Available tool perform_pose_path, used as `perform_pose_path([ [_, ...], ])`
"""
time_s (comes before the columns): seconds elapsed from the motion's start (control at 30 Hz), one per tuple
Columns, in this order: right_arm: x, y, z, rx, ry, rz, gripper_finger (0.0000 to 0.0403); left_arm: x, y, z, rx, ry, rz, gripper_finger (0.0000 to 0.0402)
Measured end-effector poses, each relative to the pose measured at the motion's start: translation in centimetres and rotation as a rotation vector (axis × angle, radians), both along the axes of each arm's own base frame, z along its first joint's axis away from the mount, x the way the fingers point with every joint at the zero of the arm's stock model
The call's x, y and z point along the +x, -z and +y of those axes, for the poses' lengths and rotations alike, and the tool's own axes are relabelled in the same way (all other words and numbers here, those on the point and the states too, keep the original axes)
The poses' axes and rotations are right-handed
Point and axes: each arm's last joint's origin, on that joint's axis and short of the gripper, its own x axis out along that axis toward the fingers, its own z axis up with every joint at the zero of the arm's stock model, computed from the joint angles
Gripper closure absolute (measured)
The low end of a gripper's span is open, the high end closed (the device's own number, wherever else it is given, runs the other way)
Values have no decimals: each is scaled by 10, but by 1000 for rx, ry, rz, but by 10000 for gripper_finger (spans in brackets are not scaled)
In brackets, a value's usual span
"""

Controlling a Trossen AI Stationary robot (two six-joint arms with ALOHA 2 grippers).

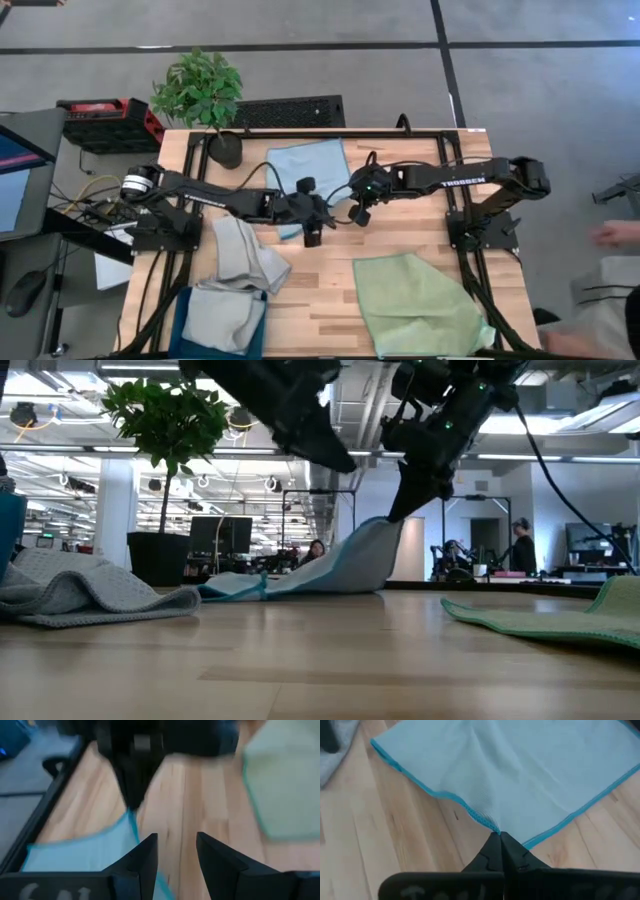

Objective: Fold microfiber towels
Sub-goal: Fold the blue microfiber towel

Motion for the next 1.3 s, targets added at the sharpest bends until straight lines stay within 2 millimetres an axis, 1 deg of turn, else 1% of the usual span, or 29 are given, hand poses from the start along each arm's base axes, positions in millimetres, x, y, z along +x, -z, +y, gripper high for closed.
perform_pose_path([
  [0.07, 0, -1, 0, 4, 7, -6, 403, 9, 9, 2, 12, -19, -13, 273],
  [0.1, 0, -1, 0, 4, 7, -4, 403, 9, 17, 4, 27, -41, 27, 273],
  [0.2, 0, -1, 0, 4, 7, -1, 403, 17, 30, 8, 69, -111, 21, 273],
  [0.33, -1, -1, 0, 5, 7, 7, 403, 27, 38, 16, 53, -161, -37, 273],
  [0.4, -1, -1, 0, 5, 7, 7, 403, 26, 47, 21, 44, -171, -3, 273],
  [0.43, 0, -1, 0, 5, 7, 7, 403, 30, 48, 22, 33, -169, -37, 273],
  [0.53, 0, -1, 0, 5, 8, 5, 403, 36, 53, 28, 25, -160, -61, 273],
  [0.63, 0, -1, 0, 6, 7, 8, 403, 39, 65, 32, 31, -178, -47, 273],
  [0.67, 0, -1, 0, 6, 7, 8, 403, 38, 68, 33, 40, -189, -31, 273],
  [0.87, -1, -1, 1, 6, 5, 14, 403, 39, 71, 38, 50, -213, -13, 273],
  [1.0, -1, -2, 1, 6, 6, 10, 403, 33, 78, 38, 55, -236, 70, 278],
  [1.13, -2, -6, 1, 7, 6, 13, 403, 25, 87, 37, 4, -281, 169, 291],
  [1.3, 2, -20, 0, -2, 1, 10, 403, 16, 94, 30, -24, -306, 271, 313],
])
